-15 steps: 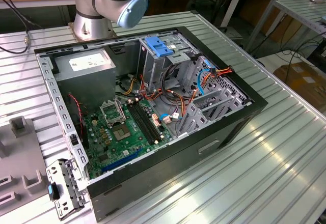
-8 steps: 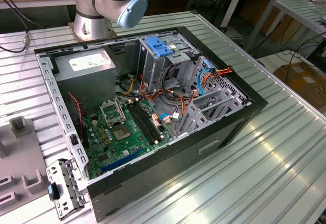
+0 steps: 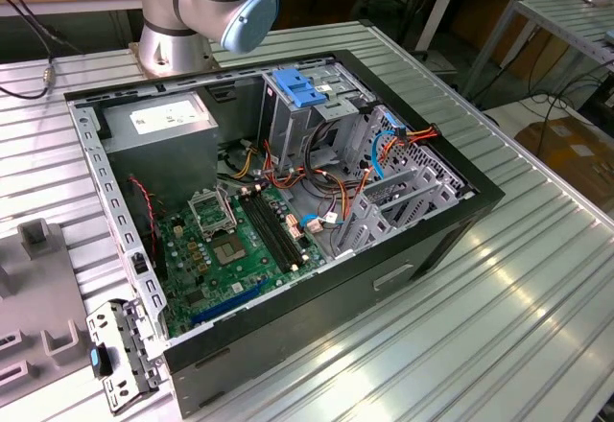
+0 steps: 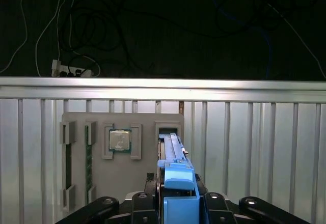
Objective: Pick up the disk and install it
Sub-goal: 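Pick up the disk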
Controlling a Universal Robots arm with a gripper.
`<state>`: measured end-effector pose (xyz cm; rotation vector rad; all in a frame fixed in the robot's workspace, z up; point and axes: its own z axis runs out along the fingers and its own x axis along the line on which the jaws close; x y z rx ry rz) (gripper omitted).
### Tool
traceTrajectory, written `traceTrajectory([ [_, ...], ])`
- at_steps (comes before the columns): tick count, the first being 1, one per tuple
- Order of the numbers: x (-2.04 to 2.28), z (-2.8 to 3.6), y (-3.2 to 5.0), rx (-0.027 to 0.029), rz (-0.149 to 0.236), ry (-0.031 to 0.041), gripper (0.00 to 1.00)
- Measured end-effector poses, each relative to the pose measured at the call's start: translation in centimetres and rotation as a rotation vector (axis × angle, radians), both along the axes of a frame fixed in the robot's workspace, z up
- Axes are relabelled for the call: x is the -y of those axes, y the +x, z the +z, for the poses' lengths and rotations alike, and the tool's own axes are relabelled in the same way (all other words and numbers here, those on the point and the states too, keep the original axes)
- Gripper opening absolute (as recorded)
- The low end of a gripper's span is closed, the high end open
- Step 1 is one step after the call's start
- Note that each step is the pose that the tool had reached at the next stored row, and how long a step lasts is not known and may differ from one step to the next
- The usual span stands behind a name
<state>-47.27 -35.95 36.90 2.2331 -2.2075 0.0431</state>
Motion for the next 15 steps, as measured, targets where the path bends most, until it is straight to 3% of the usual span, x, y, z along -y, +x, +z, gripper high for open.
traceTrajectory([
  [7,0.00,0.24,0.01,0.0000,0.000,0.0000,0.37],
  [15,0.00,1.35,0.03,0.0000,0.000,0.0000,0.37],
])
